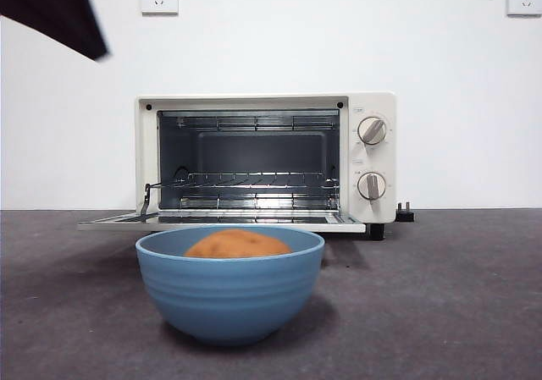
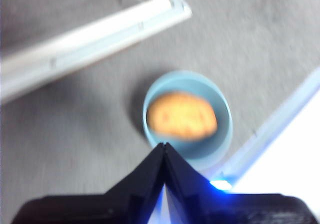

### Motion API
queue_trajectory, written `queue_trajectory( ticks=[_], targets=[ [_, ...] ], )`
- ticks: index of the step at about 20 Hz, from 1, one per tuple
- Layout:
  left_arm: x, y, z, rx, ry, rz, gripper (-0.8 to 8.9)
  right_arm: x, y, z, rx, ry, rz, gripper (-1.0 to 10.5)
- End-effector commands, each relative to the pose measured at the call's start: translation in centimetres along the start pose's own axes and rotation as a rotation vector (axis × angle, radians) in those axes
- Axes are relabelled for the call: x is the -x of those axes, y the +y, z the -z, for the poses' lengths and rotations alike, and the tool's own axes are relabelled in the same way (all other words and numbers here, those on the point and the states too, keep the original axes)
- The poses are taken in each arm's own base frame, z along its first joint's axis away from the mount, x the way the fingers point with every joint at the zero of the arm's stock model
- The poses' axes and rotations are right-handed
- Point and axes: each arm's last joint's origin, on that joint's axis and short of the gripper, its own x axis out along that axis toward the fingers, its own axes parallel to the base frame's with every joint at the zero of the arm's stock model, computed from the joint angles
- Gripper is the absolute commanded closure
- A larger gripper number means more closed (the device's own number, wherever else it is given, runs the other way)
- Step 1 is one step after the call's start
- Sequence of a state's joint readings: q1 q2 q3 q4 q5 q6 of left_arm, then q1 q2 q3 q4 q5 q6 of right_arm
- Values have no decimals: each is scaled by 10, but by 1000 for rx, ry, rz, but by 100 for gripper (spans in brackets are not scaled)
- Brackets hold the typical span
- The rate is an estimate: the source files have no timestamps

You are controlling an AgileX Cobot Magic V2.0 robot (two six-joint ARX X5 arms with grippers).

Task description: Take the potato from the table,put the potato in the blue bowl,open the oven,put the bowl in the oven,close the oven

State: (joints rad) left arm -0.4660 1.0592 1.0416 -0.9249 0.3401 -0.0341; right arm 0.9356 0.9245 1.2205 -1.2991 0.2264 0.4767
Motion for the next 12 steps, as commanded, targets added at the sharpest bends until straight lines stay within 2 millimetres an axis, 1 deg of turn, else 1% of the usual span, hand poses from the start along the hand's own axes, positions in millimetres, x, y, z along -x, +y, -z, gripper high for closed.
queue_trajectory(
  ticks=[1, 3, 5, 8, 10, 12],
  targets=[
    [12, -4, 12, -4, 41, -2, 819, -27, 18, -16, 76, 54, -52, 955],
    [21, -6, 23, -15, 80, -16, 819, -51, 33, -31, 87, 78, -100, 955],
    [30, -8, 34, -7, 118, -59, 819, -76, 41, -42, 76, 119, -119, 955],
    [44, -12, 46, -13, 105, -80, 819, -111, 43, -55, 37, 195, -152, 955],
    [54, -15, 53, -23, 70, -80, 819, -132, 44, -60, 30, 243, -156, 955],
    [60, -17, 60, -24, 69, -78, 819, -151, 43, -63, 9, 288, -163, 955]
  ],
)
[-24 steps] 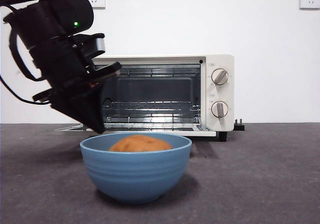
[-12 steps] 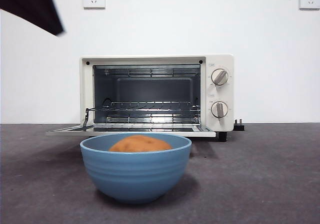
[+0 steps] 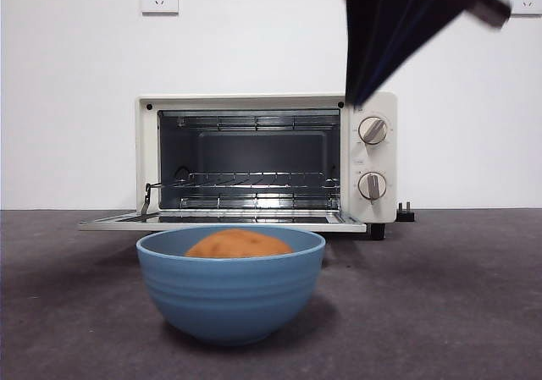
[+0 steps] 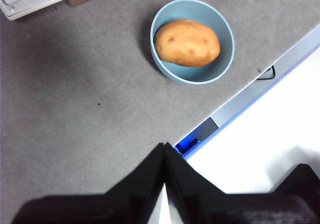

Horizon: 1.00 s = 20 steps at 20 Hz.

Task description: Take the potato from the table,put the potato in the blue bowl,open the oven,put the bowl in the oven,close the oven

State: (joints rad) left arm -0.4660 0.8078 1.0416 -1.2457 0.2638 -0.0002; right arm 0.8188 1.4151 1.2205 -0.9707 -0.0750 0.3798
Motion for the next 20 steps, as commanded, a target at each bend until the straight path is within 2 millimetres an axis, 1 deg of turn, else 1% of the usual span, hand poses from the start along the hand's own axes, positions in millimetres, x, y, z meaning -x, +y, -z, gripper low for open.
queue_trajectory(
  ticks=[1, 3, 4, 6, 8, 11, 16, 20],
  targets=[
    [5, -1, 7, -13, 13, 6, 820, -21, -4, -7, -11, 60, -40, 955],
    [7, -2, 12, -38, 27, 6, 819, -38, -5, -13, -26, 105, -98, 934],
    [8, -2, 13, -40, 25, 7, 820, -45, -5, -16, -31, 107, -92, 875],
    [10, -3, 15, -44, 14, 9, 819, -56, -5, -18, -42, 126, -82, 690],
    [10, -3, 15, -45, 13, 9, 820, -61, -6, -18, -50, 131, -38, 631],
    [10, -3, 15, -45, 13, 9, 819, -66, -9, -19, -68, 129, 32, 626],
    [10, -3, 15, -43, 13, 5, 819, -86, -10, -20, -79, 167, 54, 627],
    [10, -3, 15, -42, 13, 5, 819, -99, -12, -23, -84, 163, 82, 632]
  ],
)
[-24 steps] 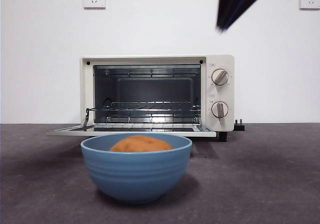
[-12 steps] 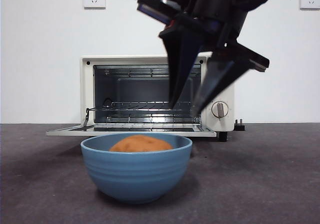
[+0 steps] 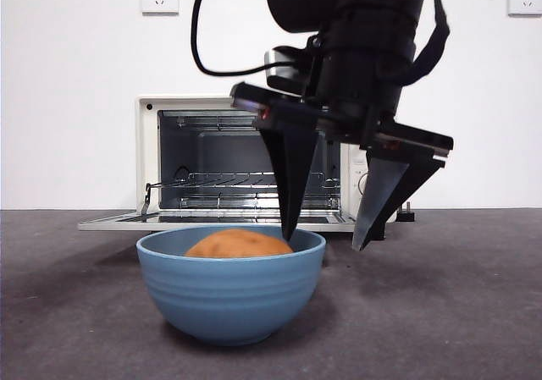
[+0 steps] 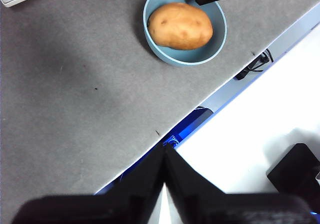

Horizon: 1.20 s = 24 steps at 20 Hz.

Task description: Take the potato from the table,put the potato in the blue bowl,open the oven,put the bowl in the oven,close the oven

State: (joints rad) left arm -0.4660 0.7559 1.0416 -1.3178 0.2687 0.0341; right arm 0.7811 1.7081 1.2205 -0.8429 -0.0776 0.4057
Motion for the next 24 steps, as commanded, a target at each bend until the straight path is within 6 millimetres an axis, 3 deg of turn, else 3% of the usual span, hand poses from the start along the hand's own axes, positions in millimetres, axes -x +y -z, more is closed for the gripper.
queue_trajectory(
  ticks=[1, 4, 6, 9, 13, 19, 24],
  targets=[
    [1, 0, 0, -13, -6, 0, 819, -11, -1, 0, -12, 26, 14, 632],
    [1, 0, 0, -13, -6, 0, 819, -25, -2, -1, -25, 70, 30, 645],
    [1, 0, 0, -13, -6, 0, 819, -26, -2, -1, -29, 69, 31, 835],
    [1, 0, 0, -13, -6, -2, 819, -26, -3, -1, -29, 72, 33, 961],
    [1, 0, 0, -16, -7, -1, 819, -20, -1, -3, -113, 56, 28, 960],
    [1, 0, -1, -17, -13, -8, 819, 26, 9, -34, -249, -86, -41, 959],
    [1, 0, -1, -15, -17, -8, 819, 41, -17, -59, -523, -168, -135, 959]
  ],
)
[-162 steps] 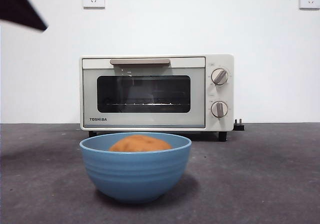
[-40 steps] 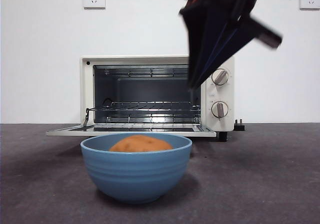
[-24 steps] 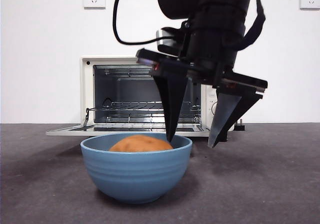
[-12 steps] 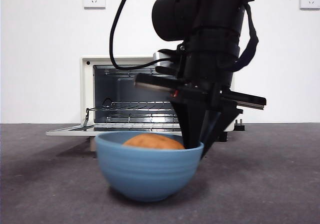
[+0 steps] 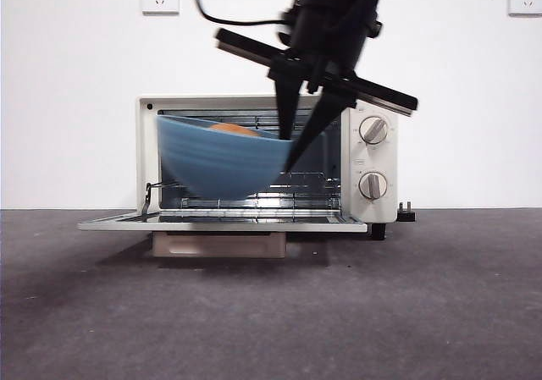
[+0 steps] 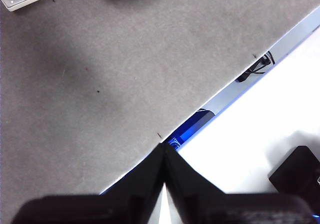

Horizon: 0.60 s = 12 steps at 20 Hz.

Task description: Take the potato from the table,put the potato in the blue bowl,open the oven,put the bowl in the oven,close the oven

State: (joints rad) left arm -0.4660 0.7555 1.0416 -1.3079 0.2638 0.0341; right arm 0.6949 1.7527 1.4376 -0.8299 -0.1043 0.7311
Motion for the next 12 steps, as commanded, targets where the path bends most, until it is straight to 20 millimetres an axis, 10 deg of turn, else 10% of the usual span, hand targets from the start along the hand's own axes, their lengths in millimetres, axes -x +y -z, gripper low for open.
queue_trajectory(
  ticks=[1, 12],
  targets=[
    [0, 0, 0, -12, -8, -3, 819, 2, -10, -18, -203, -9, -56, 959],
    [0, 0, -1, -2, -8, -3, 819, -1, -8, -75, -513, -27, -29, 959]
  ],
)
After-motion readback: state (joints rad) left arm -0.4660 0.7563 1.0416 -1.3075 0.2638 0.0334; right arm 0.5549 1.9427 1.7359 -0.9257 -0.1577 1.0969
